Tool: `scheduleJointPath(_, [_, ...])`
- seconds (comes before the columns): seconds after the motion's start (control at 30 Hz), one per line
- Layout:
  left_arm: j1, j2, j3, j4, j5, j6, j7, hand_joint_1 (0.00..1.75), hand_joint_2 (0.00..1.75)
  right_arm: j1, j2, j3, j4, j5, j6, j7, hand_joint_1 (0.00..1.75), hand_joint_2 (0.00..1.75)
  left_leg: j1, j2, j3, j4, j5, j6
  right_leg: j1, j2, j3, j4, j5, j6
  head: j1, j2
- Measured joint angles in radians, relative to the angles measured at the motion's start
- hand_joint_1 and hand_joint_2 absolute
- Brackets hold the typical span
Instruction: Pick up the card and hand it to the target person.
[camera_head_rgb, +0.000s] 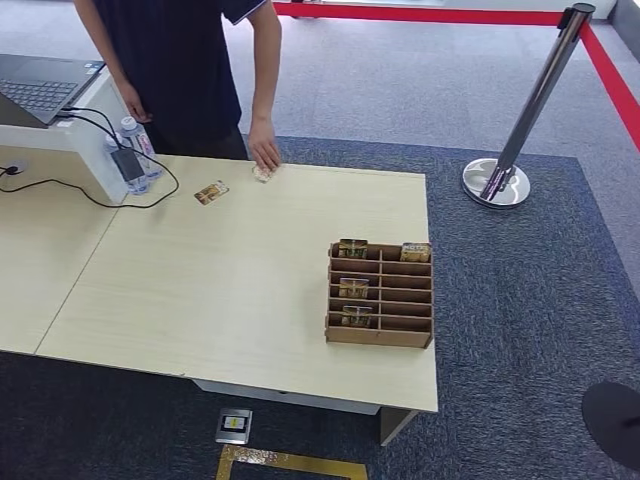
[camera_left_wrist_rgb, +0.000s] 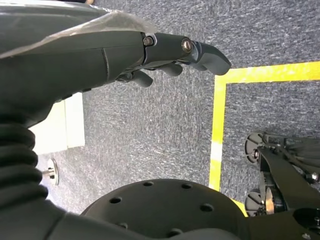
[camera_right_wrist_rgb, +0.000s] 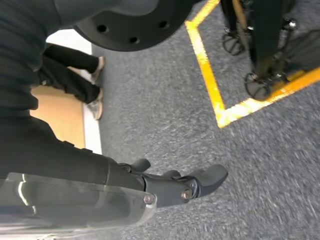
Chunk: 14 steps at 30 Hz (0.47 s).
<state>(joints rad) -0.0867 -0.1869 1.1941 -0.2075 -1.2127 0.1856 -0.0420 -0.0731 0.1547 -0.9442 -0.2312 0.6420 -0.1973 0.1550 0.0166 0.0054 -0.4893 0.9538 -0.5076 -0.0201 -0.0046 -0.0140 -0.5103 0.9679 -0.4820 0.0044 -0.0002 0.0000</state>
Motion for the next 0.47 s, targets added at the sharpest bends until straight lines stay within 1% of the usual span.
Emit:
scheduleJointPath(0.37, [-0.003, 0.001, -0.005, 0.0, 0.026, -0.024, -0.006, 0.0, 1.75, -0.004, 0.015, 0.008, 0.024, 0.024, 0.032, 0.056, 0.0, 0.0, 0.0, 0.0, 0.0, 0.0, 0.0, 0.0, 0.0, 0.0, 0.0, 0.0, 0.0, 0.0, 0.0, 0.0])
scheduleJointPath(0.43, [-0.005, 0.002, -0.005, 0.0, 0.027, -0.017, -0.004, 0.0, 1.75, -0.004, 0.015, 0.009, 0.025, 0.024, 0.034, 0.058, 0.0, 0.87, 0.0, 0.0, 0.0, 0.0, 0.0, 0.0, 0.0, 0.0, 0.0, 0.0, 0.0, 0.0, 0.0, 0.0])
scheduleJointPath(0.47, [-0.006, 0.002, -0.005, 0.0, 0.028, -0.015, -0.003, 0.0, 1.75, -0.004, 0.015, 0.009, 0.025, 0.024, 0.035, 0.058, 0.0, 1.16, 0.0, 0.0, 0.0, 0.0, 0.0, 0.0, 0.0, 0.0, 0.0, 0.0, 0.0, 0.0, 0.0, 0.0])
